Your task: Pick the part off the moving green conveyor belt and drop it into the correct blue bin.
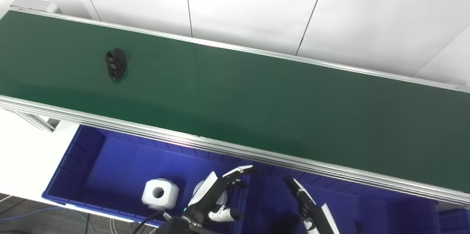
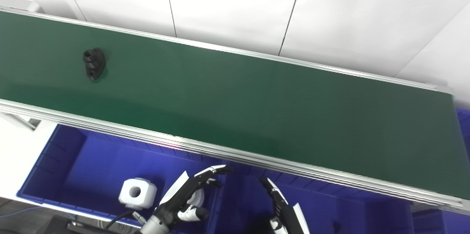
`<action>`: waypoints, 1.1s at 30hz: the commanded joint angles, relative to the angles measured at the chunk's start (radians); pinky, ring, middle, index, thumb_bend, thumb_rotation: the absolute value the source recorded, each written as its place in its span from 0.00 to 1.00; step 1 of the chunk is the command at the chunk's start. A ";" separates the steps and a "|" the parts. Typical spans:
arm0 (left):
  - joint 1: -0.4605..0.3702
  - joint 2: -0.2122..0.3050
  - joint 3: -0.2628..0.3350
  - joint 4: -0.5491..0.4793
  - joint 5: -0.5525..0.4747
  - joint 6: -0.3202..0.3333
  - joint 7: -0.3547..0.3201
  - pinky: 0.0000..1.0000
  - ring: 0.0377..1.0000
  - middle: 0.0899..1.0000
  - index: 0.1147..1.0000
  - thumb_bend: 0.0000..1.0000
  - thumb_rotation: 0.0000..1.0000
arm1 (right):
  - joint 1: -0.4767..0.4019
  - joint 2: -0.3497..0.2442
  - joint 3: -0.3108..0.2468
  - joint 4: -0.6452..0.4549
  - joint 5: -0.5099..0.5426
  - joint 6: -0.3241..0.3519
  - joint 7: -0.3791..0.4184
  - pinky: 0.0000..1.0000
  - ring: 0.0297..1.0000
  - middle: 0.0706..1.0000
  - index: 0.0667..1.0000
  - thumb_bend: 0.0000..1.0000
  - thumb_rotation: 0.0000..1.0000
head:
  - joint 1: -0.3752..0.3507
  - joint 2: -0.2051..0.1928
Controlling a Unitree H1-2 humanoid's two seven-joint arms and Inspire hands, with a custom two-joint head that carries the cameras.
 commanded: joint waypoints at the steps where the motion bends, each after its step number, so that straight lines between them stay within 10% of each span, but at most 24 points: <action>1: -0.001 0.002 -0.011 0.002 -0.008 -0.018 -0.007 0.76 0.86 0.85 0.80 1.00 1.00 | -0.002 0.017 -0.013 -0.012 0.015 -0.049 0.029 1.00 1.00 0.95 0.93 0.95 0.97 | -0.001 0.000; 33: -0.090 0.038 -0.116 0.128 -0.050 -0.018 0.109 0.75 0.85 0.84 0.79 1.00 1.00 | -0.048 0.036 -0.029 0.094 -0.012 -0.050 0.034 1.00 1.00 0.95 0.92 0.98 0.97 | 0.019 -0.133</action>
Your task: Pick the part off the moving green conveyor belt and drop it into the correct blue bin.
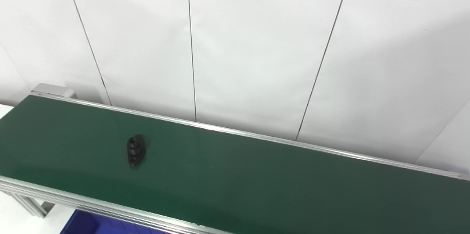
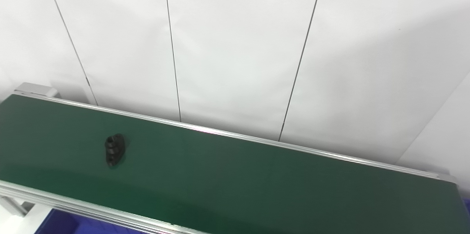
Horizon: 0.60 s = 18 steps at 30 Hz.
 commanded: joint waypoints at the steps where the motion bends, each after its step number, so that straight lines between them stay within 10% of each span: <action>1: 0.015 0.006 -0.021 0.014 0.001 0.022 -0.018 0.75 0.85 0.84 0.78 1.00 1.00 | -0.002 0.007 -0.005 -0.016 0.008 -0.049 0.007 1.00 1.00 0.95 0.92 0.99 0.97 | 0.000 0.002; 18: 0.021 -0.012 -0.021 -0.022 0.014 0.022 -0.038 0.77 0.85 0.85 0.80 1.00 1.00 | 0.037 0.005 -0.078 -0.098 0.062 -0.049 0.122 1.00 1.00 0.98 0.96 1.00 0.95 | 0.100 0.085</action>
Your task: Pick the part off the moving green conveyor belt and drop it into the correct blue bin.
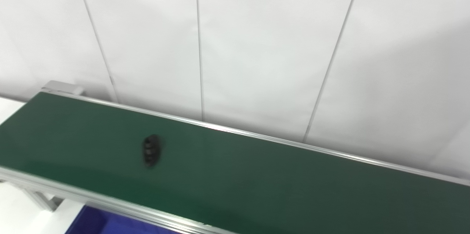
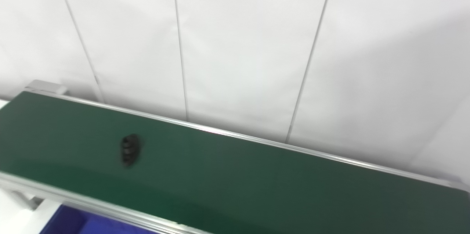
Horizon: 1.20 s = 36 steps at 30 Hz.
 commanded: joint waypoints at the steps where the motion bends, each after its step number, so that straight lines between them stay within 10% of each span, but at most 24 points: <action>1: 0.021 -0.011 -0.015 -0.015 0.018 0.020 -0.039 0.77 0.85 0.85 0.80 1.00 1.00 | 0.011 0.004 -0.008 -0.041 0.009 -0.049 0.018 1.00 1.00 0.98 0.96 1.00 0.95 | -0.002 0.003; 26: 0.074 -0.042 0.068 -0.083 0.048 0.021 -0.134 0.76 0.86 0.85 0.80 1.00 1.00 | 0.129 0.011 -0.098 -0.467 0.128 -0.049 0.181 0.80 0.85 0.88 0.91 0.93 0.85 | -0.040 0.090; 36: 0.078 -0.050 0.089 -0.083 0.049 0.021 -0.159 0.76 0.86 0.85 0.80 1.00 0.99 | 0.086 0.045 -0.094 -0.570 0.091 -0.048 0.100 0.69 0.78 0.83 0.90 0.92 0.84 | -0.051 0.094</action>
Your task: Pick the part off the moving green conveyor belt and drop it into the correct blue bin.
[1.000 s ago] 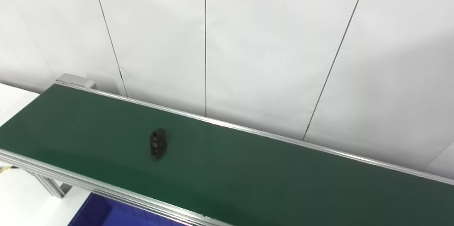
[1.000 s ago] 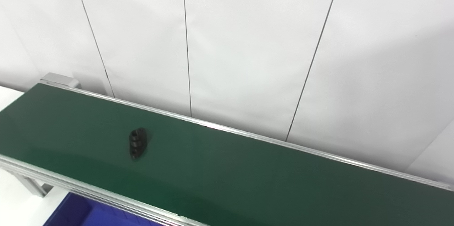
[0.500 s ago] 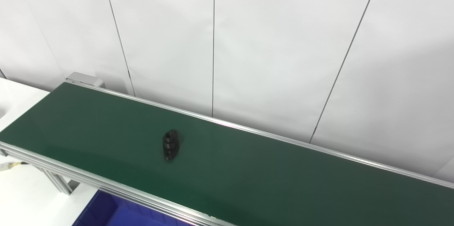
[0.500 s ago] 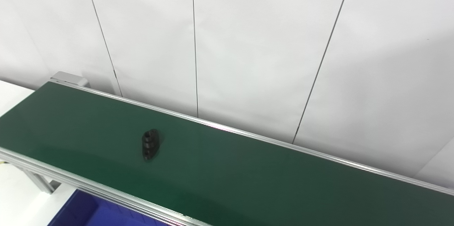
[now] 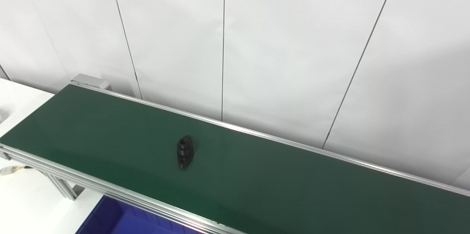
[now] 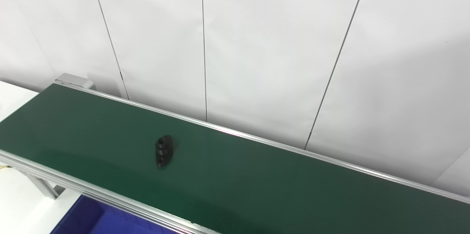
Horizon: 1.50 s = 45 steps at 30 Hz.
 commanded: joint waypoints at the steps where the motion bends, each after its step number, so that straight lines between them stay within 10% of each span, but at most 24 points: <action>1: 0.010 -0.008 0.002 -0.015 0.003 -0.008 -0.015 0.76 0.86 0.85 0.80 1.00 0.99 | -0.022 0.019 0.002 -0.033 -0.022 -0.045 -0.035 0.68 0.78 0.83 0.90 0.92 0.85 | -0.001 0.001; 33: 0.008 -0.005 0.011 -0.011 -0.006 -0.009 -0.029 0.76 0.87 0.86 0.81 1.00 0.98 | -0.379 0.046 0.040 0.038 -0.139 0.069 -0.220 0.66 0.76 0.82 0.91 0.95 0.93 | -0.035 0.006; 45: 0.006 -0.008 0.017 -0.013 0.007 -0.009 -0.026 0.76 0.87 0.86 0.81 1.00 0.99 | -0.537 -0.031 0.140 0.199 -0.402 -0.047 -0.394 0.63 0.77 0.85 0.86 0.94 0.90 | -0.047 0.010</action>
